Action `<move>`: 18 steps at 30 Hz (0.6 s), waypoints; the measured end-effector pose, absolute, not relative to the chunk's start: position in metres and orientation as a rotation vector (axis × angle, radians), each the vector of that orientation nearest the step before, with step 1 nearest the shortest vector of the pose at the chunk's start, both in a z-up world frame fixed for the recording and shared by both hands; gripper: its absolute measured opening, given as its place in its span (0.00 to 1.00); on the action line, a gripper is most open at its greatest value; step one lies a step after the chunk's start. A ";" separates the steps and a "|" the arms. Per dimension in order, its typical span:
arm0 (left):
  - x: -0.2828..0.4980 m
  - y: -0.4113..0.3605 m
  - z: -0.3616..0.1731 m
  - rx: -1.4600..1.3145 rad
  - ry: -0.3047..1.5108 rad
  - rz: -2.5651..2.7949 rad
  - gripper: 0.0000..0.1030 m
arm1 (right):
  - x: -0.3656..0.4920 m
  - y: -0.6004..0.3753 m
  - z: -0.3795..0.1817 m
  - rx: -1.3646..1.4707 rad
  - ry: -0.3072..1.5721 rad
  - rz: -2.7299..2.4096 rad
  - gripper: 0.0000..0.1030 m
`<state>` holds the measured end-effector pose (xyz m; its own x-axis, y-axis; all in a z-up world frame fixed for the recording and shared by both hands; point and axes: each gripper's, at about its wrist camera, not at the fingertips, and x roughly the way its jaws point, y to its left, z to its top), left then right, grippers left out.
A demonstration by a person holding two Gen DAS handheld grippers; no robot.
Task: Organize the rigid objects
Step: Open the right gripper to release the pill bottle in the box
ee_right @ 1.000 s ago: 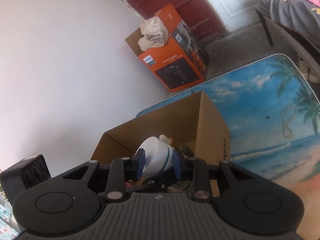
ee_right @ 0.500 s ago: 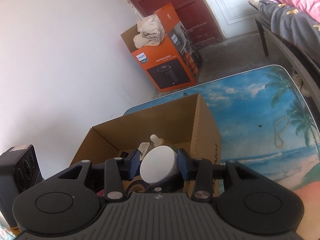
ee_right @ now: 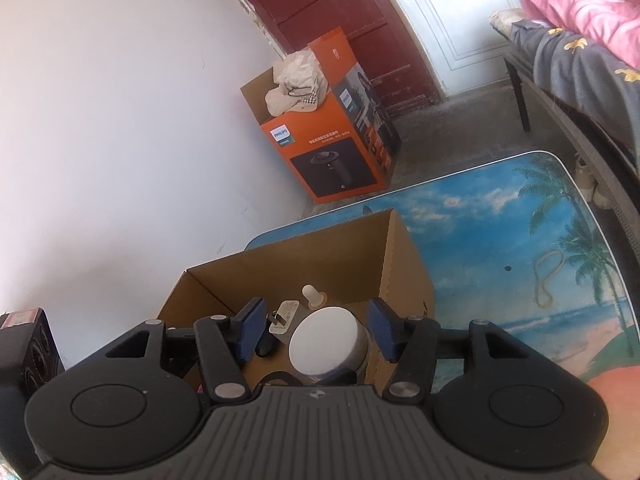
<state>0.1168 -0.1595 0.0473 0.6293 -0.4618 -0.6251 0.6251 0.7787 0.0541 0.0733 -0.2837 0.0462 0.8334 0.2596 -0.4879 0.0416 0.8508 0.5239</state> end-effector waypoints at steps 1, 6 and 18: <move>0.115 -0.159 0.048 0.282 0.626 -0.628 0.88 | 0.072 -0.284 0.047 0.547 0.580 0.116 0.59; 0.108 -0.157 0.052 0.294 0.606 -0.620 0.91 | 0.066 -0.285 0.051 0.552 0.573 0.100 0.59; 0.088 -0.140 0.067 0.282 0.551 -0.608 0.93 | 0.042 -0.273 0.073 0.518 0.536 0.078 0.66</move>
<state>0.0878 -0.1400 0.0669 0.6839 -0.4615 -0.5651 0.6072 0.7894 0.0903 0.0418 -0.2730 0.0730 0.8602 0.2030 -0.4678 0.0619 0.8690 0.4910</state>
